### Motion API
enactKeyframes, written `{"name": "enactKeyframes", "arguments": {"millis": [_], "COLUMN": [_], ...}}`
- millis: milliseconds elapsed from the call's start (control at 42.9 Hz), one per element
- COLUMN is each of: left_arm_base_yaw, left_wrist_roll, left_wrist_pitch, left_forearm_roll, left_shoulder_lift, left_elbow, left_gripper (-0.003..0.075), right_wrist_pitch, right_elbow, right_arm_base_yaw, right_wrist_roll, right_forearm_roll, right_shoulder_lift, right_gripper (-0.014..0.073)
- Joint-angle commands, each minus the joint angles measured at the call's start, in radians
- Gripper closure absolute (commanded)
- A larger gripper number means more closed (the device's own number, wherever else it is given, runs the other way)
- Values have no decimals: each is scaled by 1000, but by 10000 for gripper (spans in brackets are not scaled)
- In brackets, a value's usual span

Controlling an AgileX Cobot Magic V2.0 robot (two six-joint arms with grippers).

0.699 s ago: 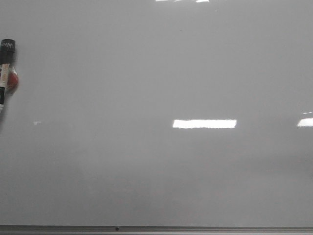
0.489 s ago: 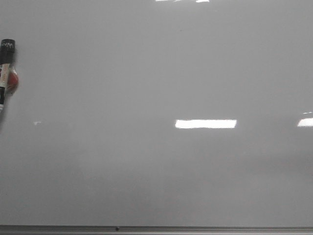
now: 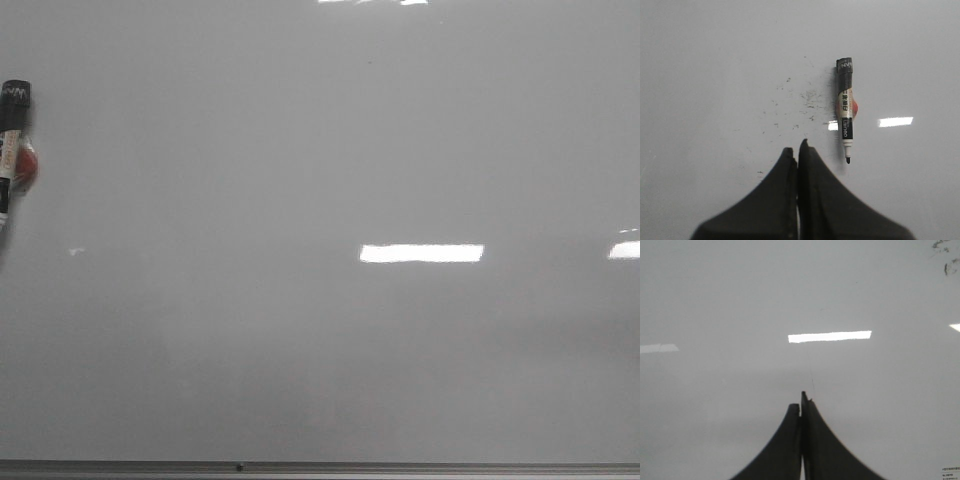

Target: Write number 9 on whiteboard

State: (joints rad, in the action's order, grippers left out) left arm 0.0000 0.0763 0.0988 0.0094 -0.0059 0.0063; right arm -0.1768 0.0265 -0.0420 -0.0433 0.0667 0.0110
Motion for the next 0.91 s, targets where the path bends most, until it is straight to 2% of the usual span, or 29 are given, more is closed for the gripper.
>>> {"name": "enactKeyframes", "arguments": {"millis": [0,466,699,792,886], "left_arm_base_yaw": [0,0,0,0,0], "left_wrist_roll": [-7,-7,-7,-7,-7], "left_wrist_pitch": [-79,-99,-292,-242,-92], "left_forearm_roll": [-9,-9,-9,-9,-9], "left_shoulder_lift": [-19,-19,-19,-13,25], "left_elbow": [3,3,-43,-136,-255], "left_gripper": [739,739,739,739,739], "right_wrist_pitch": [72,126,159,97,-3], "right_elbow": [-3,-3,-79,-179,-282], "right_arm_base_yaw": [-7,-7,-7,-7,-7], "right_wrist_roll": [3,3,3,3,3], "right_forearm_roll": [-7,-7,-7,-7,-7], "right_shoulder_lift": [18,18,18,15,-13], "right_gripper": [662,662,662,661,661]}}
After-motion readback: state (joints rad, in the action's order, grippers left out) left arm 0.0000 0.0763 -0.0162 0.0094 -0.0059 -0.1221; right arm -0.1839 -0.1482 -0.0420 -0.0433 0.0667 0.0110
